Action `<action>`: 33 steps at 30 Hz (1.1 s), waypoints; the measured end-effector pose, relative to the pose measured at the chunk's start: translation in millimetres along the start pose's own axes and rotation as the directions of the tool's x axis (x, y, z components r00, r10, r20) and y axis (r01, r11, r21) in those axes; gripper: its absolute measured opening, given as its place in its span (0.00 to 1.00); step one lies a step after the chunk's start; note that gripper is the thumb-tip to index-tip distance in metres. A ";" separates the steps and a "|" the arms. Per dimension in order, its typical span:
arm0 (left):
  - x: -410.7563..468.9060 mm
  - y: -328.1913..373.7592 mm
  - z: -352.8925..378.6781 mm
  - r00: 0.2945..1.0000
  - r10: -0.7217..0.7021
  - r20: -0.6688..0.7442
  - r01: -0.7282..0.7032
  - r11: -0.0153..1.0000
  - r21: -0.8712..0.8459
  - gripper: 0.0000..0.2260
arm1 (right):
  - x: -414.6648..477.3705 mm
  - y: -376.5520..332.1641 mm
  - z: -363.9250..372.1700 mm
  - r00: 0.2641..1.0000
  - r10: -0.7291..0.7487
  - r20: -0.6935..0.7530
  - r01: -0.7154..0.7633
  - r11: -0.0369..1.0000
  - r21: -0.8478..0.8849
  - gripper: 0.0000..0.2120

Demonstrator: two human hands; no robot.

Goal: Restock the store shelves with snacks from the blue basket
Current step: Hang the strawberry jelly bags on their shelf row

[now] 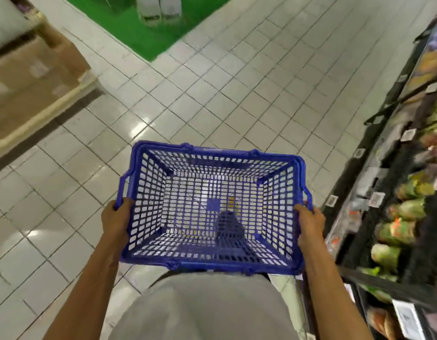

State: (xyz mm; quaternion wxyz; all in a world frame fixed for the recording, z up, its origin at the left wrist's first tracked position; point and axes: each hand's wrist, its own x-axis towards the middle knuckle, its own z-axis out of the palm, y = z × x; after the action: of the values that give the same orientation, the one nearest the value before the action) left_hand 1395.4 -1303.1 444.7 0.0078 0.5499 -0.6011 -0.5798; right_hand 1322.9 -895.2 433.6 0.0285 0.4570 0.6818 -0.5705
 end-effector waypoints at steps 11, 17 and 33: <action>89.1 168.1 118.1 0.972 -0.074 -0.224 0.031 0.981 -0.191 0.05 | 126.3 -229.5 179.9 0.968 -0.015 0.251 0.033 0.997 -0.066 0.10; 147.9 251.3 160.0 0.952 -0.094 -0.293 0.011 0.962 -0.274 0.05 | 161.2 -336.3 295.3 0.946 -0.093 0.309 0.115 0.992 -0.053 0.10; 399.8 542.7 200.8 0.934 -0.224 -0.277 0.075 0.883 -0.462 0.09 | 216.6 -572.0 662.7 0.884 -0.115 0.454 0.170 0.982 -0.080 0.14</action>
State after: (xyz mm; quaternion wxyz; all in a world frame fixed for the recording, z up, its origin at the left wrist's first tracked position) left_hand 753.7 -1583.2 510.6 0.1858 0.6661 -0.3983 -0.6027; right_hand 502.2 -1260.8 512.1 0.1691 0.2599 0.7211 -0.6196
